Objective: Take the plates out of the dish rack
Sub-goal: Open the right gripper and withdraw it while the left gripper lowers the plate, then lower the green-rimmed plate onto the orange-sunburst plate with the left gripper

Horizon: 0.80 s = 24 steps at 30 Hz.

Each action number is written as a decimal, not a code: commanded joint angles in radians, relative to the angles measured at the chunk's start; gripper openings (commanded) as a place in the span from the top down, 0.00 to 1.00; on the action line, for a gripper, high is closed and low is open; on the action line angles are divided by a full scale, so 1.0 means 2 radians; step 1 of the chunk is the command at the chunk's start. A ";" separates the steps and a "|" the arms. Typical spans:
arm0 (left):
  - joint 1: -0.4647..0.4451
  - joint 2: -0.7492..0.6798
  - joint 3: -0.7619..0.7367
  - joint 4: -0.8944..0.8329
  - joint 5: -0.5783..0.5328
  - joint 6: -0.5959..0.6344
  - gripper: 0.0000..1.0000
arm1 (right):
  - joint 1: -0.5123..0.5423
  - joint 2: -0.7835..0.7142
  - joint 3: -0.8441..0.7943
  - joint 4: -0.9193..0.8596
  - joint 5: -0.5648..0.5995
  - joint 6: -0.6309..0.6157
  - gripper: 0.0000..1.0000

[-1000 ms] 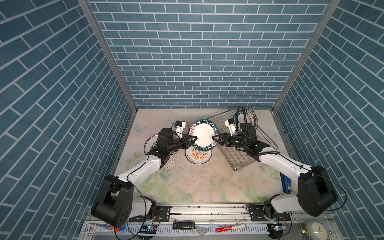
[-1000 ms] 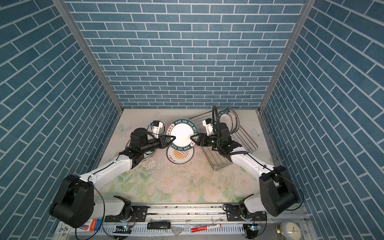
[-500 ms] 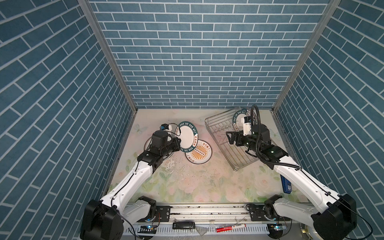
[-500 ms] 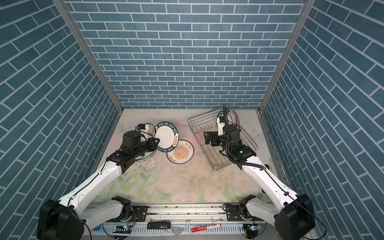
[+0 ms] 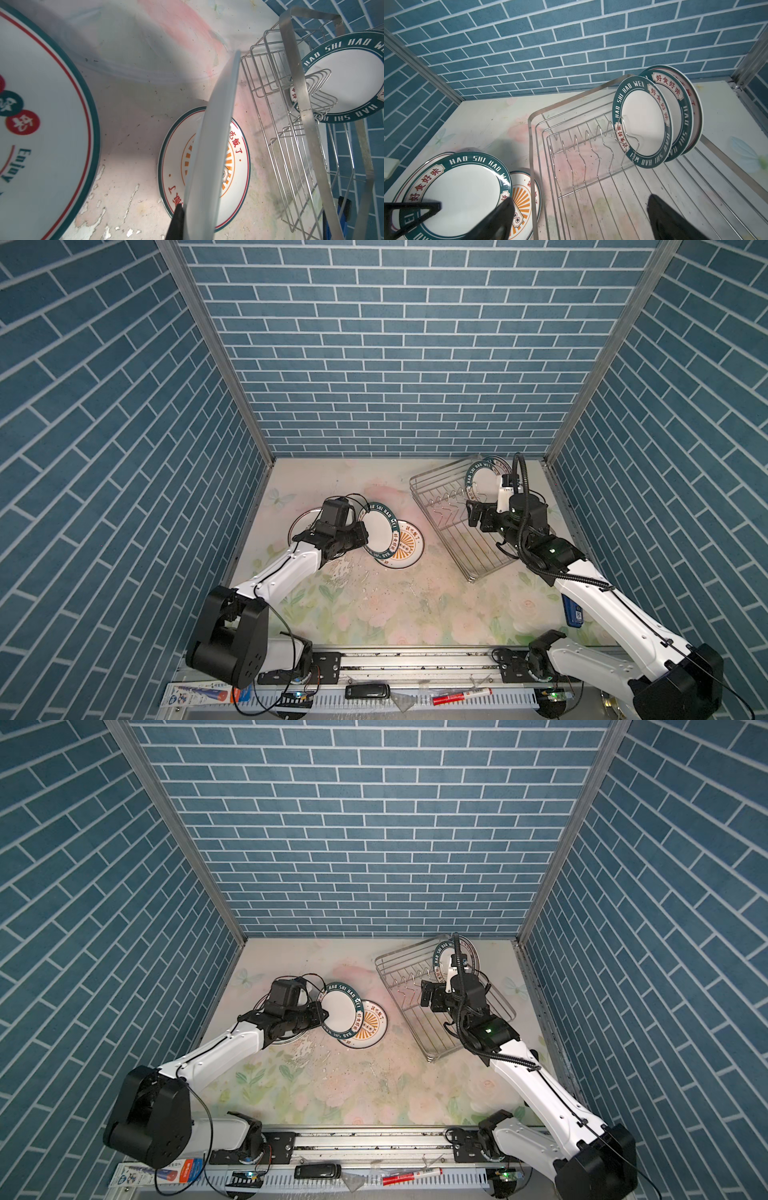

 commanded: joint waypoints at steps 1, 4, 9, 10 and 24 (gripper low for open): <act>0.004 0.013 0.015 0.015 0.032 -0.012 1.00 | 0.000 -0.002 -0.015 -0.002 0.021 -0.016 0.01; 0.005 0.029 0.018 0.019 0.049 -0.020 1.00 | 0.000 -0.003 -0.019 -0.002 0.023 -0.017 0.01; 0.007 0.039 0.019 0.020 0.062 -0.027 1.00 | 0.000 -0.004 -0.022 0.004 0.018 -0.018 0.01; 0.008 0.040 0.021 0.018 0.063 -0.026 1.00 | 0.000 -0.004 -0.023 0.006 0.019 -0.018 0.01; 0.020 0.102 0.014 0.071 0.135 -0.063 0.97 | -0.001 -0.006 -0.028 0.017 0.006 -0.020 0.01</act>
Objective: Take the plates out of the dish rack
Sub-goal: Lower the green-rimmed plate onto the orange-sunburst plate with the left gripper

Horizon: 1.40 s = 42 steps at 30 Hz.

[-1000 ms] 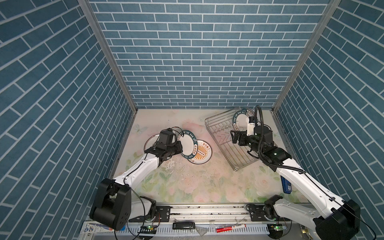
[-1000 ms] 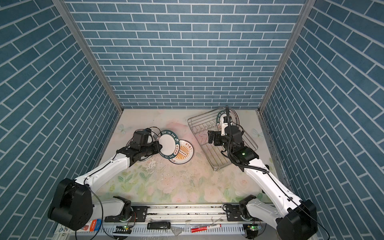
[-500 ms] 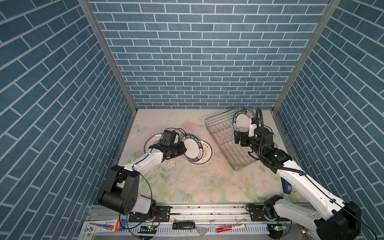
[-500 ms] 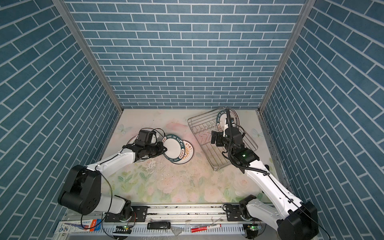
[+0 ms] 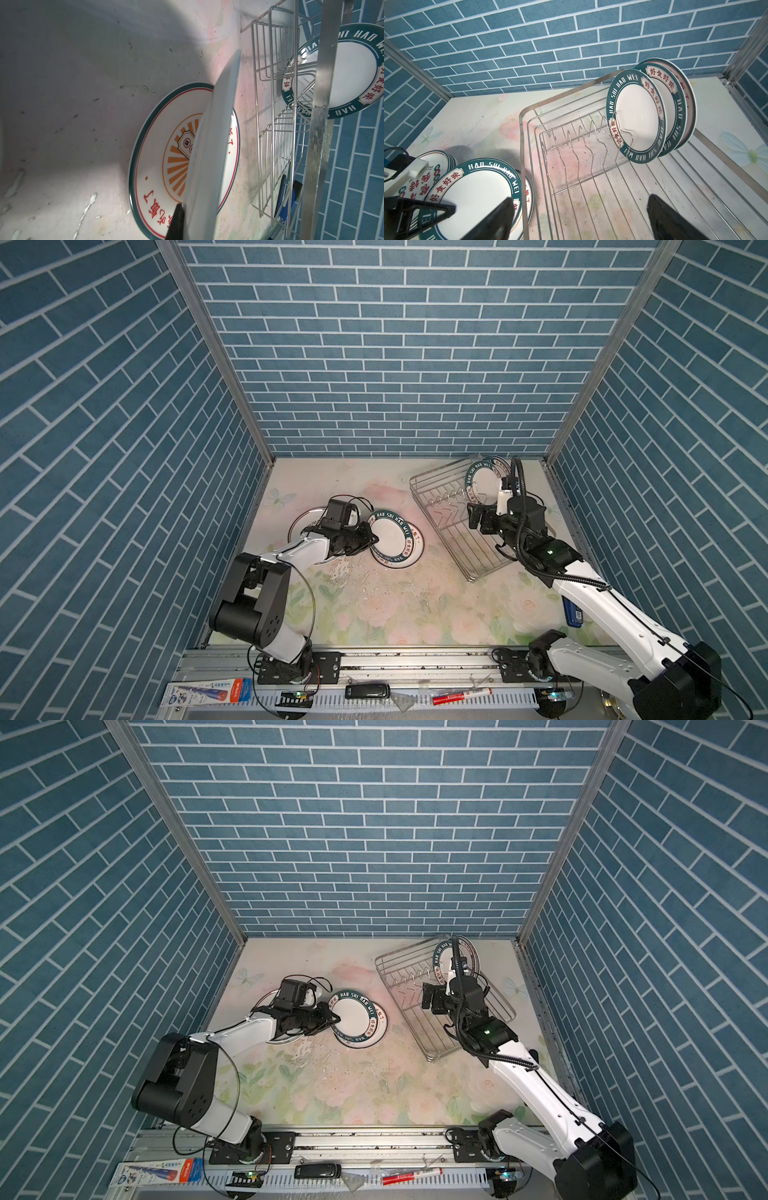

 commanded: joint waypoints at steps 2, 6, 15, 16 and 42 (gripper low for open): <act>0.002 0.001 0.010 0.009 0.011 -0.002 0.96 | 0.000 -0.009 -0.015 0.011 -0.003 -0.018 0.01; 0.002 0.002 0.013 0.001 0.005 0.000 0.92 | 0.000 -0.011 -0.017 0.014 -0.003 -0.019 0.01; 0.002 0.010 0.027 -0.027 0.004 0.013 0.81 | -0.001 -0.010 -0.019 0.018 -0.004 -0.021 0.01; 0.002 0.011 0.028 -0.028 0.003 0.014 0.80 | 0.000 -0.010 -0.019 0.018 -0.006 -0.021 0.01; -0.018 0.043 0.084 -0.124 -0.037 0.064 0.61 | -0.001 -0.010 -0.020 0.019 -0.014 -0.023 0.01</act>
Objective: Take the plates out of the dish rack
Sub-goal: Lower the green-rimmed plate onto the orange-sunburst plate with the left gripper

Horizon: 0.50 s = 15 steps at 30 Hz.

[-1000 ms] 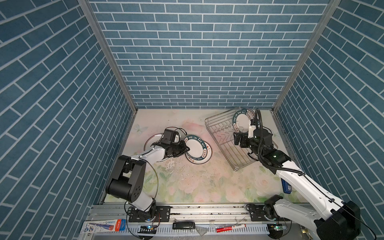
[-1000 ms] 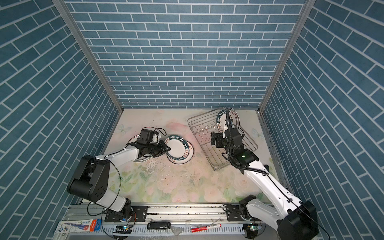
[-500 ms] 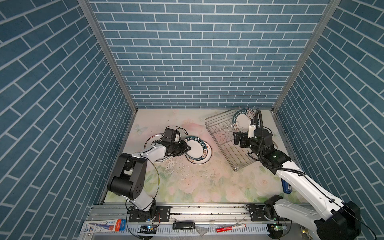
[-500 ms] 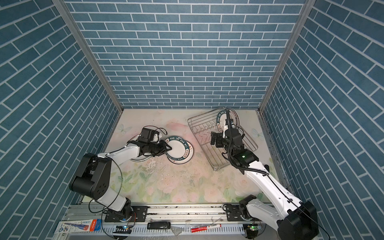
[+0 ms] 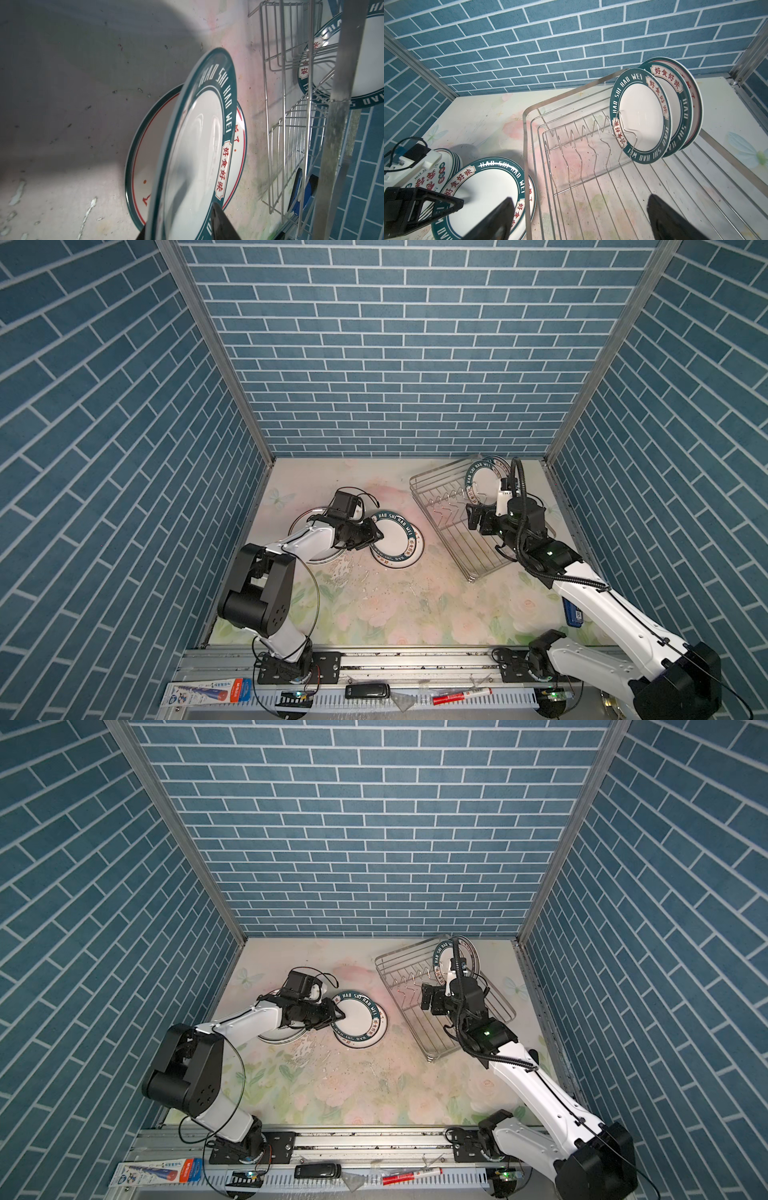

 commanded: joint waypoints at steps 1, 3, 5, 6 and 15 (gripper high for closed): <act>-0.005 0.010 0.014 -0.030 -0.016 0.018 0.60 | -0.001 -0.008 -0.014 0.011 -0.004 -0.023 0.01; -0.005 0.011 0.016 -0.033 -0.018 0.019 0.60 | -0.001 -0.008 -0.013 0.011 -0.004 -0.022 0.01; -0.005 0.013 0.017 -0.035 -0.018 0.020 0.59 | -0.001 -0.009 -0.014 0.011 -0.004 -0.023 0.01; -0.005 0.015 0.018 -0.037 -0.020 0.021 0.59 | -0.001 -0.009 -0.014 0.012 -0.004 -0.022 0.01; -0.013 0.024 0.031 -0.059 -0.037 0.032 0.52 | -0.001 -0.009 -0.014 0.011 -0.004 -0.021 0.01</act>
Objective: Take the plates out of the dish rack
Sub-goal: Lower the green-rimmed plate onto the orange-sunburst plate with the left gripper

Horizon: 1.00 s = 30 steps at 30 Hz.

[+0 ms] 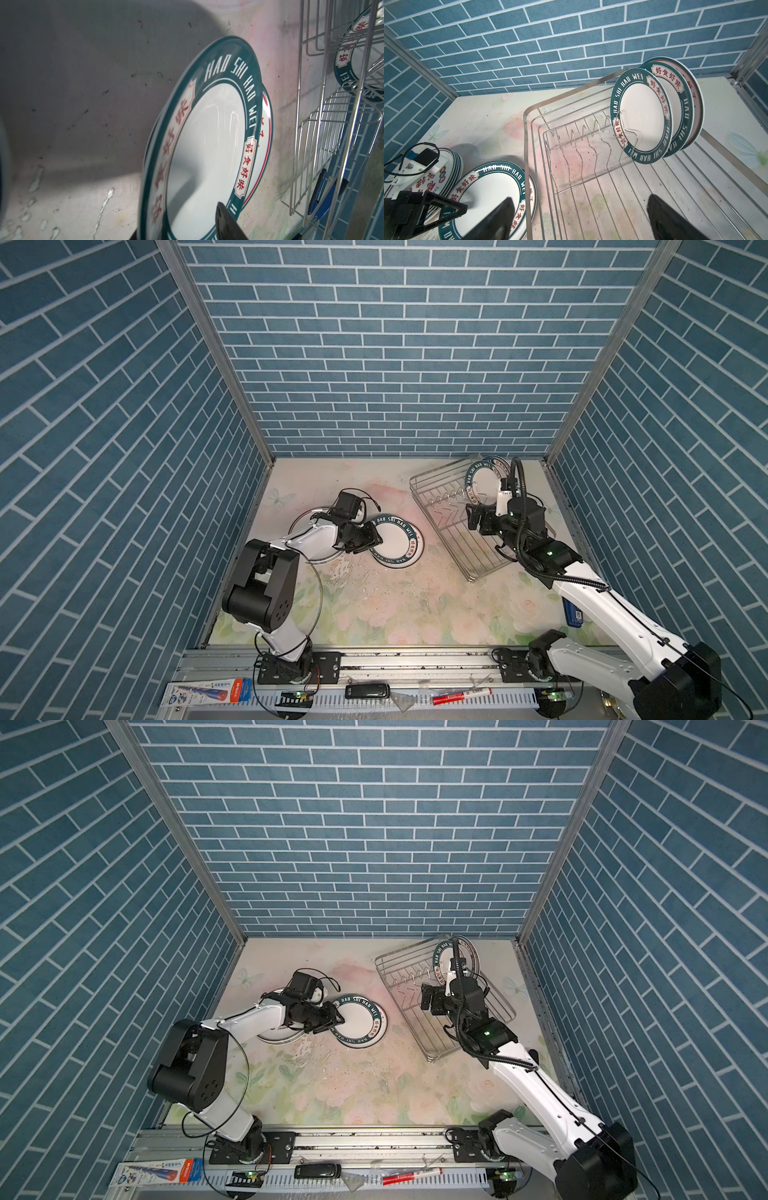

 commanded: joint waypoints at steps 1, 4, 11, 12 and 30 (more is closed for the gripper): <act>-0.009 0.010 0.020 -0.025 -0.017 0.018 0.52 | -0.001 -0.009 -0.014 0.011 -0.003 -0.022 0.01; -0.013 0.014 0.024 -0.028 -0.021 0.021 0.51 | 0.000 -0.009 -0.015 0.012 -0.003 -0.023 0.01; -0.016 0.018 0.033 -0.046 -0.039 0.026 0.45 | -0.001 -0.004 -0.013 0.010 -0.007 -0.021 0.01; -0.017 0.018 0.034 -0.047 -0.041 0.026 0.45 | -0.001 -0.003 -0.012 0.009 -0.007 -0.022 0.01; -0.032 0.025 0.055 -0.074 -0.063 0.042 0.40 | -0.001 -0.004 -0.012 0.009 -0.007 -0.024 0.01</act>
